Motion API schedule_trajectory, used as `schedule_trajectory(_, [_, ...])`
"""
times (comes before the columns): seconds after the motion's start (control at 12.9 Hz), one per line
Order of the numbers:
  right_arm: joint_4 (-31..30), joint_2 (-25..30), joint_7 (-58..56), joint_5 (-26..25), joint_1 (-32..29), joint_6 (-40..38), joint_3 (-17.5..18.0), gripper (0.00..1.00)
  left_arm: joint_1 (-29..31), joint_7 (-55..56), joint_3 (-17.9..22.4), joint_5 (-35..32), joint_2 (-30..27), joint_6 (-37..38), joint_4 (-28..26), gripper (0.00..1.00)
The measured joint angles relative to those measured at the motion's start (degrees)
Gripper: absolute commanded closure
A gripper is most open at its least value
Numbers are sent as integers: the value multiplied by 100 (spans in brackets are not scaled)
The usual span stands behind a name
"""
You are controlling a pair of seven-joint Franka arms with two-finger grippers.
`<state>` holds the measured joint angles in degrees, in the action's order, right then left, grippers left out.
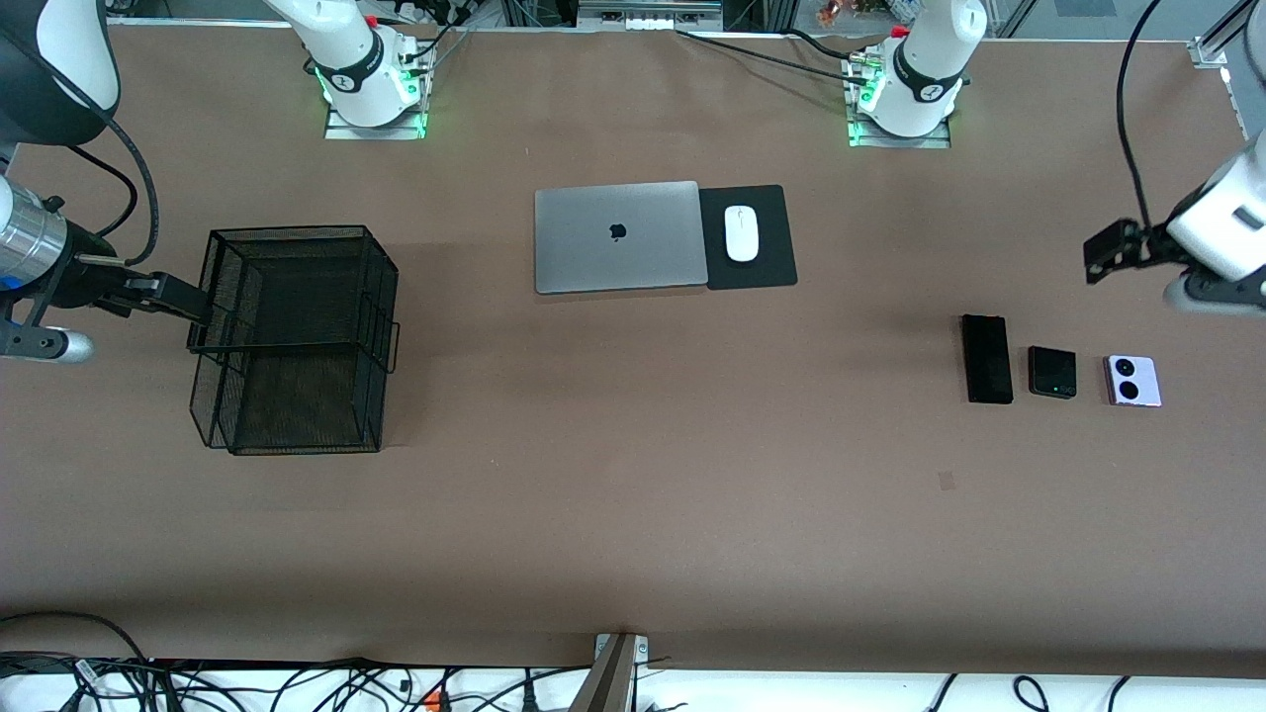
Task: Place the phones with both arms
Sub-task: 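Reach the left gripper down over the tall black phone, then close the left gripper on the tall black phone and lift it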
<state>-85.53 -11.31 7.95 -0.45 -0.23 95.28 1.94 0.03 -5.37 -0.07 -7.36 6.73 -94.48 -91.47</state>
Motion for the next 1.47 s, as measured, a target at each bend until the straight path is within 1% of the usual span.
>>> schedule_trajectory(0.39, [-1, 0, 0, 0, 0, -6, 0, 0, 232, -675, 0, -109, 1031, -1090, -84, 0])
schedule_trajectory(0.54, [-1, 0, 0, 0, 1, -6, 0, 0, 319, -733, -1, -109, 1281, -1686, -327, 0])
schedule_trajectory(0.85, [-1, 0, 0, 0, 2, -6, 0, 0, 513, -748, -2, -109, 1380, -2835, -1212, 0])
schedule_trajectory(1.16, [-1, -2, 0, 0, 4, -7, 1, 0, 634, -736, -7, -37, 1464, -4302, -2245, 0])
schedule_trajectory(1.24, [-2, -4, 0, 0, 4, -7, 1, 0, 653, -723, -8, -32, 1478, -4495, -2457, 0])
schedule_trajectory(1.47, [-2, -10, 0, 0, 4, -7, 1, 0, 722, -497, -12, -22, 1494, -4742, -2911, 0])
